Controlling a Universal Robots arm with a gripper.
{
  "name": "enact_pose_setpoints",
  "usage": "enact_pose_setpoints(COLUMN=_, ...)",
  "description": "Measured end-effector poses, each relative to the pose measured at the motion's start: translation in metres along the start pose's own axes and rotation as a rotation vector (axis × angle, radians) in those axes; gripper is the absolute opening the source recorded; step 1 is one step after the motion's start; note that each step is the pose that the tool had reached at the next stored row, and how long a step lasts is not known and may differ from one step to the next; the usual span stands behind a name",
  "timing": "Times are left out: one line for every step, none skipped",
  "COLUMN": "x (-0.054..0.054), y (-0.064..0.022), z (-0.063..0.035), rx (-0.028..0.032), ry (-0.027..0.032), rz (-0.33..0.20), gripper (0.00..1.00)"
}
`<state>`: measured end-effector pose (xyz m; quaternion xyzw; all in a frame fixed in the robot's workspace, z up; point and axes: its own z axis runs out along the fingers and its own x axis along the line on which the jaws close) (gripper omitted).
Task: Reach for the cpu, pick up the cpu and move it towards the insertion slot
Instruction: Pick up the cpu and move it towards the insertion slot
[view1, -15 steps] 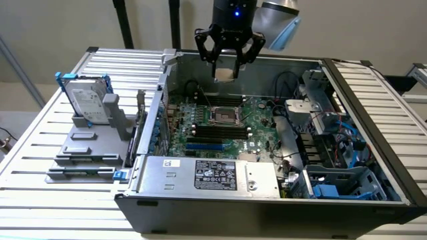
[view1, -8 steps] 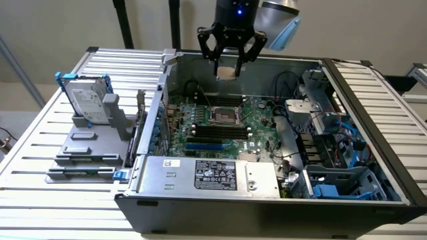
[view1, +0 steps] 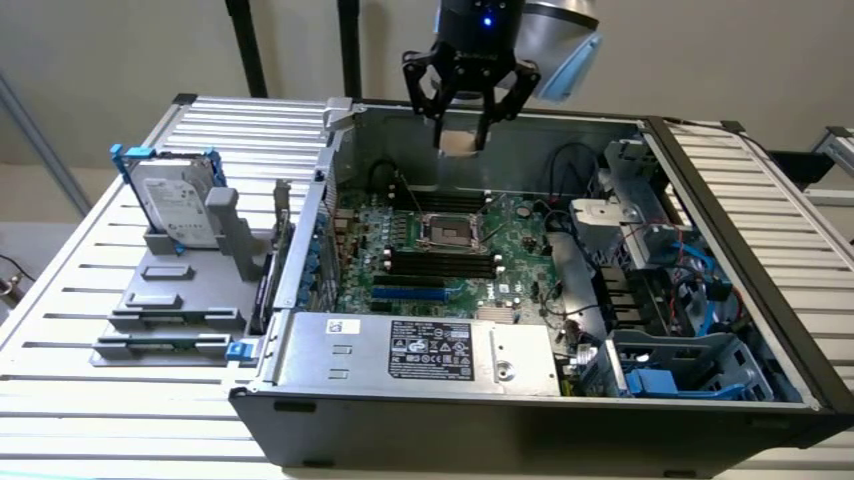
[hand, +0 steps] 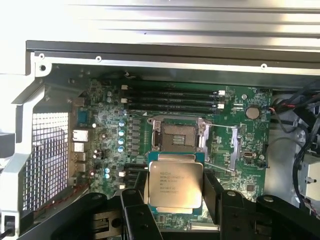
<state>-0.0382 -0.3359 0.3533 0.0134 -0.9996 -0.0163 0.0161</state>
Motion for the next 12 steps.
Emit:
enact_pose_setpoints(x=-0.0011, y=0.0007, z=0.0000, rx=0.0004, ry=0.0010, rz=0.000, gripper=0.54)
enact_pose_setpoints(x=-0.0017, y=0.0009, z=-0.0001, rx=0.0006, ry=0.0021, rz=0.000, gripper=0.54)
enact_pose_setpoints(x=-0.0018, y=0.0009, z=-0.0001, rx=0.0006, ry=0.0024, rz=0.000, gripper=0.54)
enact_pose_setpoints(x=-0.0018, y=0.0009, z=-0.0001, rx=0.0006, ry=0.0025, rz=0.000, gripper=0.54)
enact_pose_setpoints(x=-0.0018, y=0.0009, z=-0.0001, rx=0.0006, ry=0.0026, rz=0.000, gripper=0.54)
enact_pose_setpoints(x=-0.0018, y=0.0009, z=0.0000, rx=0.0005, ry=0.0025, rz=0.000, gripper=0.54)
enact_pose_setpoints(x=-0.0018, y=0.0009, z=0.0000, rx=0.0005, ry=0.0025, rz=0.000, gripper=0.54)
enact_pose_setpoints(x=-0.0018, y=0.0009, z=0.0000, rx=0.0005, ry=0.0026, rz=0.000, gripper=0.54)
enact_pose_setpoints(x=-0.0018, y=0.0009, z=0.0000, rx=0.0005, ry=0.0025, rz=0.000, gripper=0.54)
enact_pose_setpoints(x=-0.0018, y=0.0009, z=0.0000, rx=0.0005, ry=0.0025, rz=0.000, gripper=0.54)
enact_pose_setpoints(x=-0.0018, y=0.0009, z=0.0000, rx=0.0005, ry=0.0025, rz=0.000, gripper=0.54)
enact_pose_setpoints(x=-0.0018, y=0.0009, z=0.0000, rx=0.0005, ry=0.0026, rz=0.000, gripper=0.54)
